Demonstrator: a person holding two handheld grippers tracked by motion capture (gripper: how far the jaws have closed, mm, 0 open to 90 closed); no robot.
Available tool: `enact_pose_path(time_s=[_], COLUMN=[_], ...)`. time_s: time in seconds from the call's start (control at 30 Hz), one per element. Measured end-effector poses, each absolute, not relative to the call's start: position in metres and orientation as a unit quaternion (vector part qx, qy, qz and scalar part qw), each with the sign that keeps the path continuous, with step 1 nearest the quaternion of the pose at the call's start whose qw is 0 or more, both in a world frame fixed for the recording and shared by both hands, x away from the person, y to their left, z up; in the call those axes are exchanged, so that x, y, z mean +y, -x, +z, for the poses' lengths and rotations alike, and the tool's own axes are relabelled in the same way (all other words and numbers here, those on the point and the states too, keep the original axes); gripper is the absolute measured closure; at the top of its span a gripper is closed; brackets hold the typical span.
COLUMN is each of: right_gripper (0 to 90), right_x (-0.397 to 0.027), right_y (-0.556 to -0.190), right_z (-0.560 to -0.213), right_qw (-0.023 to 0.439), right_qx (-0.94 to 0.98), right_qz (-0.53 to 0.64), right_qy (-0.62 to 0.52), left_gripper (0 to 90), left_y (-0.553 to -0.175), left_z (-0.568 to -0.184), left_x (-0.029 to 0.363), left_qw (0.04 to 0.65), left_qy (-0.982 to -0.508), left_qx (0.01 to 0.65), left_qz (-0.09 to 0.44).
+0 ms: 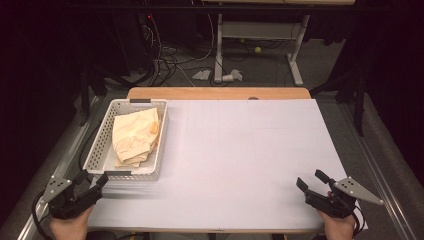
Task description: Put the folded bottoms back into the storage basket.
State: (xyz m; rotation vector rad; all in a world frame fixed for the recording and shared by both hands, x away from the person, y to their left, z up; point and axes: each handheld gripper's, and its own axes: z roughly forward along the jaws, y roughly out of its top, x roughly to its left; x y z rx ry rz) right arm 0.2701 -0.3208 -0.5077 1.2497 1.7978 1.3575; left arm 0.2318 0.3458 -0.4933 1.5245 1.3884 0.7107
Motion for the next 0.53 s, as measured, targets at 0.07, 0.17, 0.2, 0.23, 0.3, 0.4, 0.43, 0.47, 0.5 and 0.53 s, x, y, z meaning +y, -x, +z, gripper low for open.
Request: enact_pose_path(time_s=[0.07, 0.17, 0.2, 0.23, 0.3, 0.4, 0.43, 0.47, 0.5, 0.53], right_gripper=[24.8, 24.8, 24.8, 24.8, 24.8, 24.8, 24.8, 24.8, 24.8, 24.8], right_x=[-0.3210, -0.3211, -0.3212, -0.3213, -0.3214, -0.3216, -0.3218, -0.3218, -0.3218, -0.3218], right_y=[-0.2700, -0.2696, -0.2694, -0.2693, -0.2690, -0.2687, -0.2690, -0.2692, -0.2693, -0.2693], right_z=[-0.5076, -0.5074, -0.5073, -0.5073, -0.5071, -0.5070, -0.5071, -0.5071, -0.5072, -0.5072], right_qw=[0.279, 0.279, 0.279, 0.279, 0.279, 0.278, 0.278, 0.277, 0.277, 0.277], right_qx=[0.669, 0.668, 0.668, 0.668, 0.667, 0.667, 0.667, 0.667, 0.668, 0.668], right_qz=[0.508, 0.509, 0.509, 0.509, 0.510, 0.511, 0.511, 0.511, 0.511, 0.511], right_qy=[-0.466, -0.466, -0.466, -0.466, -0.466, -0.466, -0.466, -0.466, -0.465, -0.465], left_gripper=[27.7, 27.7, 27.7, 27.7, 27.8, 27.8, 27.7, 27.7, 27.7, 27.7], left_y=[-0.2312, -0.2303, -0.2303, -0.2302, -0.2303, -0.2303, -0.2304, -0.2305, -0.2305, -0.2307], left_z=[-0.4939, -0.4941, -0.4942, -0.4944, -0.4945, -0.4948, -0.4949, -0.4949, -0.4949, -0.4949], left_x=[0.3464, 0.3469, 0.3469, 0.3469, 0.3471, 0.3472, 0.3470, 0.3468, 0.3468, 0.3466], left_qw=[0.462, 0.464, 0.464, 0.464, 0.464, 0.464, 0.464, 0.464, 0.464, 0.464], left_qy=[-0.619, -0.616, -0.615, -0.615, -0.615, -0.615, -0.615, -0.616, -0.616, -0.616], left_qx=[0.567, 0.569, 0.570, 0.570, 0.571, 0.572, 0.571, 0.571, 0.571, 0.571], left_qz=[0.286, 0.286, 0.285, 0.285, 0.285, 0.282, 0.282, 0.282, 0.282, 0.282])
